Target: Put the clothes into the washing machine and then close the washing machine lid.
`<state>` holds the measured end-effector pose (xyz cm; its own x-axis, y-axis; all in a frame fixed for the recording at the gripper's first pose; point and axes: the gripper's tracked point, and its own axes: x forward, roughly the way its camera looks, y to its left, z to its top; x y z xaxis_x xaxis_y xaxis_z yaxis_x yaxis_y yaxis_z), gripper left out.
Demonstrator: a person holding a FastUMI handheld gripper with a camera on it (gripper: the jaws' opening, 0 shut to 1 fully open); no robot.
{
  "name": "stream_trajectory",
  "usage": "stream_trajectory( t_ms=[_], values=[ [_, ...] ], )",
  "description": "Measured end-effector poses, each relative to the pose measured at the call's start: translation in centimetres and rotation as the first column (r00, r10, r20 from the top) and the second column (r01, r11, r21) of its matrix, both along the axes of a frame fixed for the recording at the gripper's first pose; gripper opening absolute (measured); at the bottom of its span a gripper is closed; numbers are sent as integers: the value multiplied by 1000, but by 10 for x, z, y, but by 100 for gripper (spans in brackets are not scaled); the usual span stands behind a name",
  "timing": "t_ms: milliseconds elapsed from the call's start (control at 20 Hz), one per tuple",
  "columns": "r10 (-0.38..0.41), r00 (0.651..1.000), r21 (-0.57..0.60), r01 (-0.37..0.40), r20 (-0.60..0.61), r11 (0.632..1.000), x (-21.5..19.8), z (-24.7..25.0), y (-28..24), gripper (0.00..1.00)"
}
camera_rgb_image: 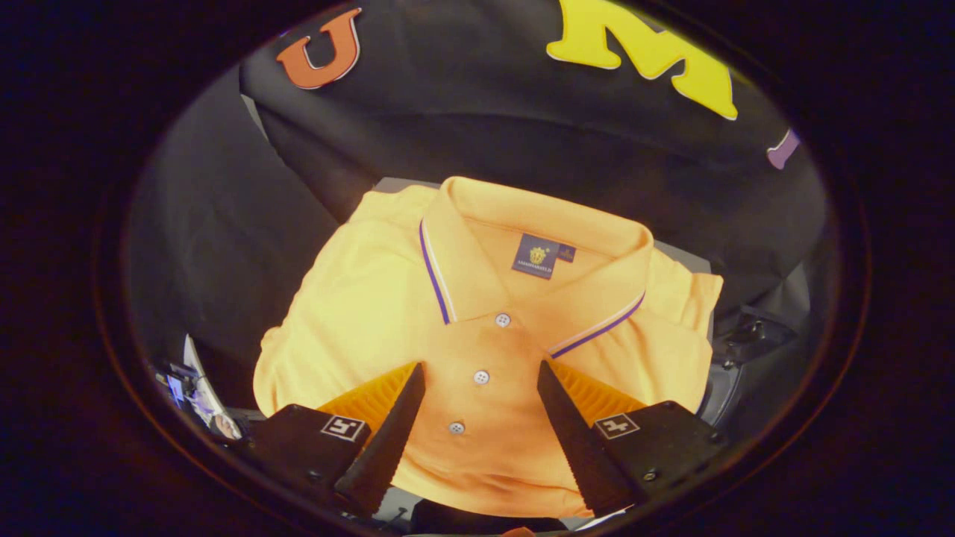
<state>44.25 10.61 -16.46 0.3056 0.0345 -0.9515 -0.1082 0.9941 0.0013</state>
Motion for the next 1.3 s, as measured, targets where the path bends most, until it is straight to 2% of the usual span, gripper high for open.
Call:
stream_trajectory(
  t_ms=[200,350,500,800,850,900,1100,1300],
  values=[
    [-43,998,-27,42,-42,999,-2,-4,7,93],
    [-30,999,-21,29,-41,999,-2,-2,4,91],
    [-19,999,-16,18,-42,1000,-2,-3,2,84],
    [-38,999,19,39,-38,999,3,-3,-8,43],
    [-62,997,36,63,-44,997,5,-4,-9,29],
    [-53,997,46,55,-50,997,7,-6,-10,20],
    [-45,989,100,60,-140,993,6,-1,-8,7],
    [-54,994,125,66,-92,990,4,17,-4,6]
  ],
)
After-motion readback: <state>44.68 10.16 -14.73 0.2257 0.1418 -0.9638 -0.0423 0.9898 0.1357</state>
